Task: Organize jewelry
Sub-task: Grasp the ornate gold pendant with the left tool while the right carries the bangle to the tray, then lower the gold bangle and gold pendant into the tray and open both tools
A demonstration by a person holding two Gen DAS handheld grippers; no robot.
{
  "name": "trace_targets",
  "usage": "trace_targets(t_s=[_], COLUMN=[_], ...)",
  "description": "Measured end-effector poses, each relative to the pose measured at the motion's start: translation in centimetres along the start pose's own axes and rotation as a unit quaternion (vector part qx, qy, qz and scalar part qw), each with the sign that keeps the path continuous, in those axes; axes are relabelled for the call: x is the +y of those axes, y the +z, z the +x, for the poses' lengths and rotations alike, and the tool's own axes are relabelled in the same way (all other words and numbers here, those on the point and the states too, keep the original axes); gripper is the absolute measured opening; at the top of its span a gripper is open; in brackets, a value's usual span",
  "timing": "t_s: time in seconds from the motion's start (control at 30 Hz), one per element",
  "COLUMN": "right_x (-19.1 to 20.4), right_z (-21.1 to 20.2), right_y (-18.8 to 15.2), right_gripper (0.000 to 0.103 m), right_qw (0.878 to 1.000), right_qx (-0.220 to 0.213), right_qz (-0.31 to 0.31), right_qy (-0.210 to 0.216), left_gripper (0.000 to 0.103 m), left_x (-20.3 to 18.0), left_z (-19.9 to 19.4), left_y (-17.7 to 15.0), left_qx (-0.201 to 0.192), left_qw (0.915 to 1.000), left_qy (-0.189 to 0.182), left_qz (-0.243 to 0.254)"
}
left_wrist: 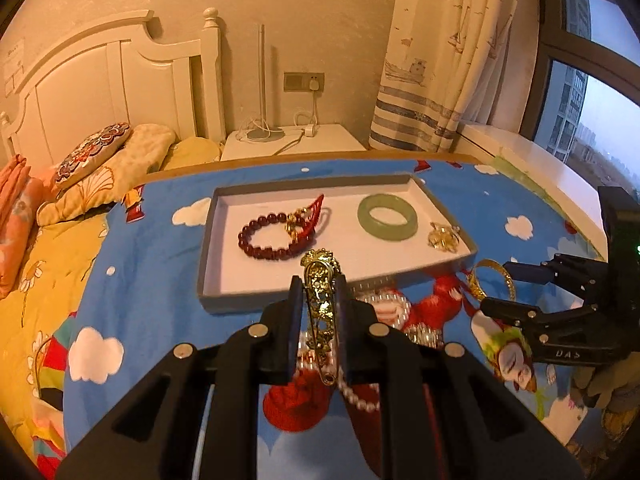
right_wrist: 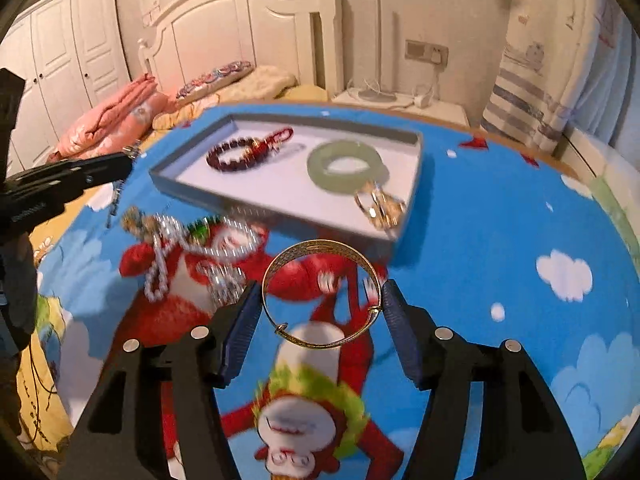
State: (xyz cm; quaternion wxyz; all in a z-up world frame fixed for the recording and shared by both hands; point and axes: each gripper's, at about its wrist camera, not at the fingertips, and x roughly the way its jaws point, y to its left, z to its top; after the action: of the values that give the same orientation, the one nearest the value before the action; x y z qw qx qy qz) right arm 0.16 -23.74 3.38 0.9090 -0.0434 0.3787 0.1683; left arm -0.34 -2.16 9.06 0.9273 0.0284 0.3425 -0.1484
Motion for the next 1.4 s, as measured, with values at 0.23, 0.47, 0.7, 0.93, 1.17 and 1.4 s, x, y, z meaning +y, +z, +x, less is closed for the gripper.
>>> trace_targets(t_s=[0.23,0.47,0.7,0.93,1.17,1.4], right_x=[0.8,1.2,0.8,1.4,2.0,0.5], right_z=[2.3,5.5,8.5,10.0,10.0,6.1], right_y=[3.4,6.2,6.6,6.9,6.8,6.3], right_gripper=[0.060,0.060,0.060,0.060,0.067,0.070], right_qw=[1.000,0.999,0.997,0.996,0.996,0.996], right_qx=[-0.009,0.000,0.026,0.035,0.024,-0.008], right_qz=[-0.003,0.008,0.025,0.029,0.024,0.039], right_qy=[0.030,0.050,0.062,0.081,0.088,0.081], left_gripper=[0.015,0.015,0.015,0.016,0.037,0.079], left_x=[0.4,0.4,-0.8,-1.5,-1.4,0.2], left_z=[2.8,6.4,10.5,14.6,16.0,10.7], left_y=[3.1,5.9,7.9,9.5,9.6,9.1], left_qx=[0.007,0.024,0.041,0.070,0.082,0.024], left_qw=[0.9999,0.9995,0.9989,0.9969,0.9960,0.9974], left_qy=[0.006,-0.018,-0.024,-0.028,-0.018,0.061], left_qz=[0.007,-0.005,0.006,0.024,0.030,0.030])
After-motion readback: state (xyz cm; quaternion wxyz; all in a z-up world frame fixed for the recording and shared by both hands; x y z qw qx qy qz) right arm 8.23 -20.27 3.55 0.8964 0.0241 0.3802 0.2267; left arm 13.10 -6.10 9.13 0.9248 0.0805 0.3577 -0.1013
